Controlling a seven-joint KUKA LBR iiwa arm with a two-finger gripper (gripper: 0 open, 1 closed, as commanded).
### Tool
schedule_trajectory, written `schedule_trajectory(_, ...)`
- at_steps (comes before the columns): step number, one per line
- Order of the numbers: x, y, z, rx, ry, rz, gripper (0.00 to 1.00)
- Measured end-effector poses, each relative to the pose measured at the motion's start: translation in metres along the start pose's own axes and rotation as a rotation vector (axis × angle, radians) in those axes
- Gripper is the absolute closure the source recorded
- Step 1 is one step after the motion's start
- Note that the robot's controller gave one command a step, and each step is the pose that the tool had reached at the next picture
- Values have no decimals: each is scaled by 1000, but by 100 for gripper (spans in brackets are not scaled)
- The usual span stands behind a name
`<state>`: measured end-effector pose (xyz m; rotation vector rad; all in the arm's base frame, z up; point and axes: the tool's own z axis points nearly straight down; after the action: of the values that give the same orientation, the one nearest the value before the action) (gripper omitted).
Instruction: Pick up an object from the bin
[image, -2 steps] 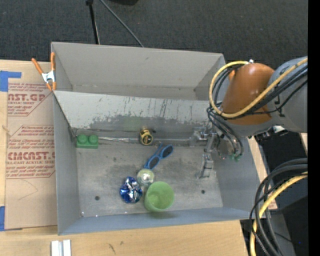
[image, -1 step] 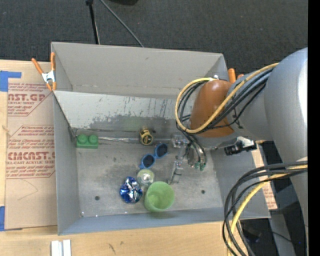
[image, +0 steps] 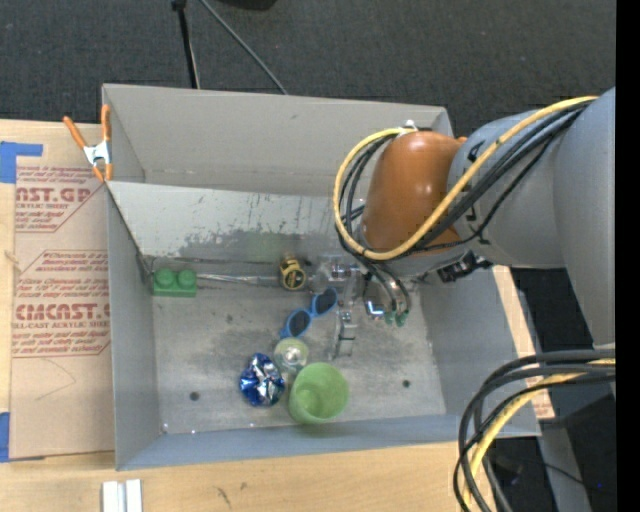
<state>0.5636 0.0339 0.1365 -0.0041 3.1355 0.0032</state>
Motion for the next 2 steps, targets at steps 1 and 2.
schedule_trajectory(1, -24, -8, 69, 2, 13, -128, 0)
schedule_trajectory(2, -25, -7, 67, 2, 5, -127, 100)
